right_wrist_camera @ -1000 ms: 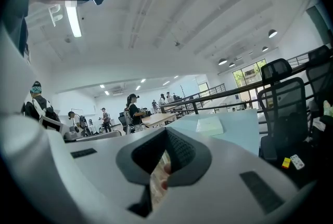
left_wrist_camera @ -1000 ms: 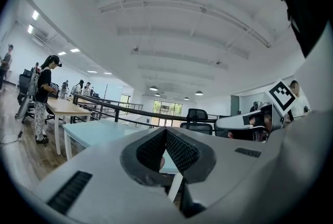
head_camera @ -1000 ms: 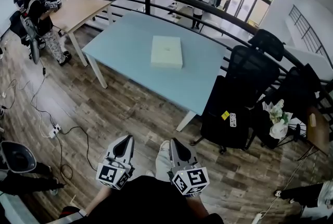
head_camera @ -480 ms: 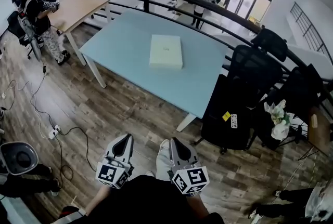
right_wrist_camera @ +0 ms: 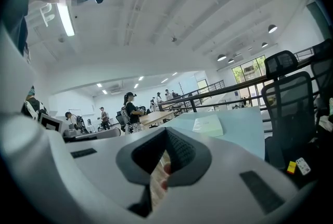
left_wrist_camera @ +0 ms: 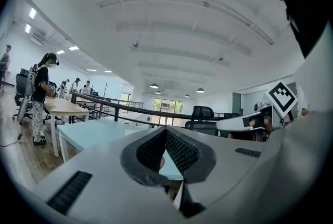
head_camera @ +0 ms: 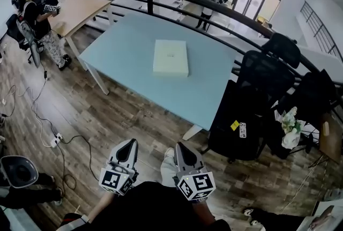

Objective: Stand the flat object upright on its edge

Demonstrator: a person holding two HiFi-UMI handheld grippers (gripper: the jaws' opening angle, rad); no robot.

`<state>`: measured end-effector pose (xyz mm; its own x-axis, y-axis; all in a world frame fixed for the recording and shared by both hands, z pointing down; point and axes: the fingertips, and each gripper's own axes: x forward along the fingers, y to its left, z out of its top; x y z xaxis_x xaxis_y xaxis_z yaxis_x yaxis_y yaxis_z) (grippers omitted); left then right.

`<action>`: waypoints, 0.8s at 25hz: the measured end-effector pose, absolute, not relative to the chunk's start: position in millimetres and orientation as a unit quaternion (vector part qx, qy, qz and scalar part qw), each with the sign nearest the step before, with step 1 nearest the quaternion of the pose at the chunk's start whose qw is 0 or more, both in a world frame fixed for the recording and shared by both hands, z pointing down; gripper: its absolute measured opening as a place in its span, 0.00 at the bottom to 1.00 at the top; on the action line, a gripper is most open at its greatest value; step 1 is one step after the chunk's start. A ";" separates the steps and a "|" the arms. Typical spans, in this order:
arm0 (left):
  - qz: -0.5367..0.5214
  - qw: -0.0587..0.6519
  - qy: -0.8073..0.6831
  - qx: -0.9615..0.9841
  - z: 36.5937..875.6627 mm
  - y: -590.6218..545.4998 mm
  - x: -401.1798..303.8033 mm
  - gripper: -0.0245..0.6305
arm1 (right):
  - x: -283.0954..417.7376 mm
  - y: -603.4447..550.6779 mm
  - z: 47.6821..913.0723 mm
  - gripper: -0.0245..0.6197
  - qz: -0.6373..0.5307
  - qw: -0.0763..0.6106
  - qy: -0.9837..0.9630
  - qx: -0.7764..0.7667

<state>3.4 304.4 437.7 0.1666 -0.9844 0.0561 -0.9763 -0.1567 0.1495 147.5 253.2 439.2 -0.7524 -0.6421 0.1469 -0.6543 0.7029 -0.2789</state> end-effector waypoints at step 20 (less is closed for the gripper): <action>-0.017 0.081 -0.658 0.749 439.5 193.2 -17.7 0.04 | 131.3 139.5 442.1 0.05 0.172 0.029 -0.923 0.344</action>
